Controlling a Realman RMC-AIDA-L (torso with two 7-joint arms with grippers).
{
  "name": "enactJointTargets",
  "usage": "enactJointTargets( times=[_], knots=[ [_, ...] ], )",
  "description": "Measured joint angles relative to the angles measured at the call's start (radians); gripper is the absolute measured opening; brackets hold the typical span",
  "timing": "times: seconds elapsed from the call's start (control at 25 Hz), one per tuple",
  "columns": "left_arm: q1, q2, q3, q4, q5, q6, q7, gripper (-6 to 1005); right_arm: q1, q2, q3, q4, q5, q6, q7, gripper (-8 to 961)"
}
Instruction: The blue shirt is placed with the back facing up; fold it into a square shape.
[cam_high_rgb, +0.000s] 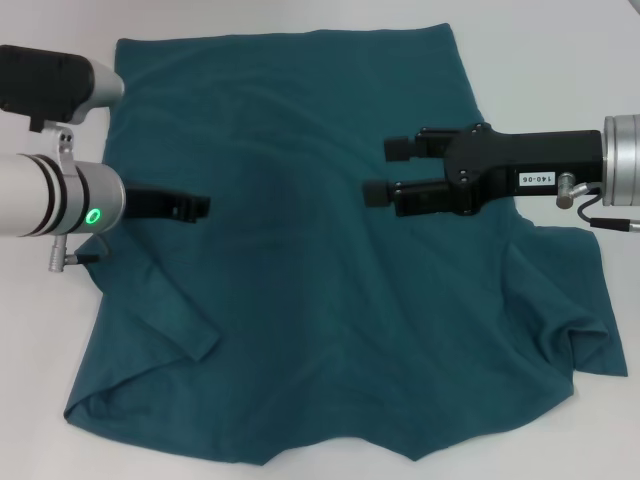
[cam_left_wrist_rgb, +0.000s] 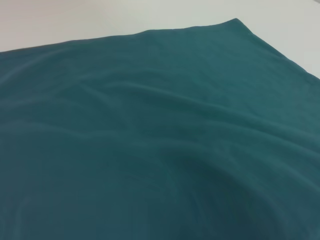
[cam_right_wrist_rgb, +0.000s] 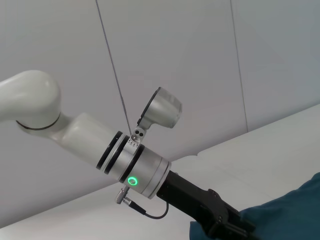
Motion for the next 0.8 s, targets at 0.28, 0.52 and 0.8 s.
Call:
enactJointTargets(
  times=[0.28, 0.52, 0.8],
  knots=[
    [0.119, 0.009, -0.019, 0.149, 0.008, 0.048, -0.043, 350, 0.000, 0.000, 0.000, 0.001, 0.003, 0.001, 0.002, 865],
    [0.283, 0.030, -0.052, 0.298, 0.018, 0.092, -0.086, 318, -0.005, 0.000, 0.000, -0.001, 0.014, 0.000, 0.003, 865],
    [0.334, 0.041, -0.109, 0.221, 0.022, -0.001, -0.066, 182, 0.005, 0.000, -0.007, 0.001, 0.015, 0.000, 0.002, 866]
  ],
)
